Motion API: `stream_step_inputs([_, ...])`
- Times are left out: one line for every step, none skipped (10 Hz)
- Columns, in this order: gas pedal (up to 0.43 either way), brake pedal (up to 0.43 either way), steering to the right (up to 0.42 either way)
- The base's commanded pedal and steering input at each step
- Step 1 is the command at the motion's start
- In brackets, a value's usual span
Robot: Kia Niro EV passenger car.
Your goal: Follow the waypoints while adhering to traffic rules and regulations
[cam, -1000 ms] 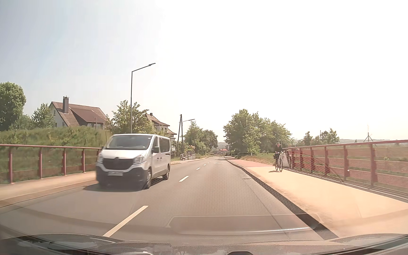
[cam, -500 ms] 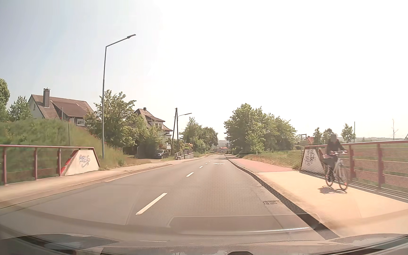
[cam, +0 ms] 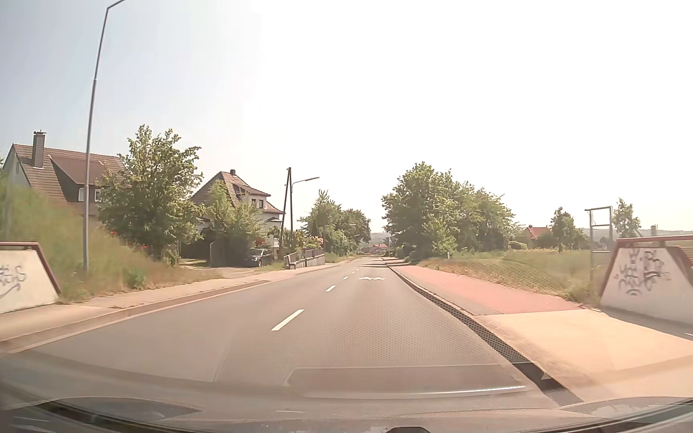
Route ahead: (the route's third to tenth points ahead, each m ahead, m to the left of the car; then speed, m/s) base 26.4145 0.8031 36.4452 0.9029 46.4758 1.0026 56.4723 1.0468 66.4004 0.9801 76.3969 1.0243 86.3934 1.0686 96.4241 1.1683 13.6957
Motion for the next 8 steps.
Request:
stream_step_inputs([0.157, 0.000, -0.002])
stream_step_inputs([0.150, 0.000, -0.002])
stream_step_inputs([0.150, 0.000, -0.002])
stream_step_inputs([0.130, 0.000, -0.002])
stream_step_inputs([0.130, 0.000, -0.002])
stream_step_inputs([0.130, 0.000, -0.002])
stream_step_inputs([0.130, 0.000, -0.002])
stream_step_inputs([0.130, 0.000, -0.002])
